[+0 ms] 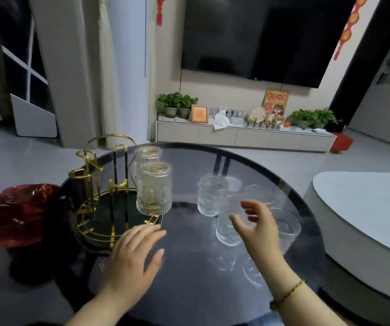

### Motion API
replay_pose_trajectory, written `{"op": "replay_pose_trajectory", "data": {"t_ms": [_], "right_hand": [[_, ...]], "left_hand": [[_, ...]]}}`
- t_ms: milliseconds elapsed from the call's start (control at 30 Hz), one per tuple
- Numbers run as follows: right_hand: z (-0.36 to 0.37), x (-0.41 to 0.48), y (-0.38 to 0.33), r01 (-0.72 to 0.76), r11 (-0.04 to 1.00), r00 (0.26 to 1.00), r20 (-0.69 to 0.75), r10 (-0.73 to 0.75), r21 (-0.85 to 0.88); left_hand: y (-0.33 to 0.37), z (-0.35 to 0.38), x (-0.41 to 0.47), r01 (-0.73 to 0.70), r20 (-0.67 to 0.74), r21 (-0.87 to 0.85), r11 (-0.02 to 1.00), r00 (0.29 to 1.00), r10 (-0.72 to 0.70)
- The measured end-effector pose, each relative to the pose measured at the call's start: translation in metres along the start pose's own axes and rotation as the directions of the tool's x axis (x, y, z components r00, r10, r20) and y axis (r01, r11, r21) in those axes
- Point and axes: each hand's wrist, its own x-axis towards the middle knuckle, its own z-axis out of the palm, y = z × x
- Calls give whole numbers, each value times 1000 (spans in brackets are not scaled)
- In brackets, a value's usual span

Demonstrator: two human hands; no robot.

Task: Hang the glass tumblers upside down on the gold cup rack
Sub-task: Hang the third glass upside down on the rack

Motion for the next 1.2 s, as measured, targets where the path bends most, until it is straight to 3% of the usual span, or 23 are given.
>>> {"op": "replay_pose_trajectory", "data": {"t_ms": [133,233,300,433,533,833,1000,1100,1200], "right_hand": [[-1,-34,32,-73,995,957,-285,51,-68],[-6,-44,51,-193,981,894,-416,165,-24],[-10,-46,64,-257,966,878,-411,243,22],[-12,-35,84,-418,908,877,-242,415,42],[-13,-23,94,-457,888,874,-161,459,54],[-12,-18,103,-426,896,879,-176,443,124],[-25,-23,91,-296,936,925,-189,331,191],[-39,-14,71,-186,965,958,-183,219,183],[-50,4,40,-60,988,985,-152,82,141]], "left_hand": [[-8,46,-21,164,173,61,985,970,-172],[-14,56,-22,196,295,182,963,924,-244],[-15,59,-20,198,334,216,956,905,-263],[-15,61,-20,173,345,255,951,903,-257],[-15,60,-20,172,350,253,952,901,-256],[-13,58,-20,157,333,240,958,914,-233],[-11,50,-19,188,347,187,964,905,-245],[-4,34,-12,207,241,91,974,945,-224],[1,2,4,79,-23,48,996,997,-78]]}}
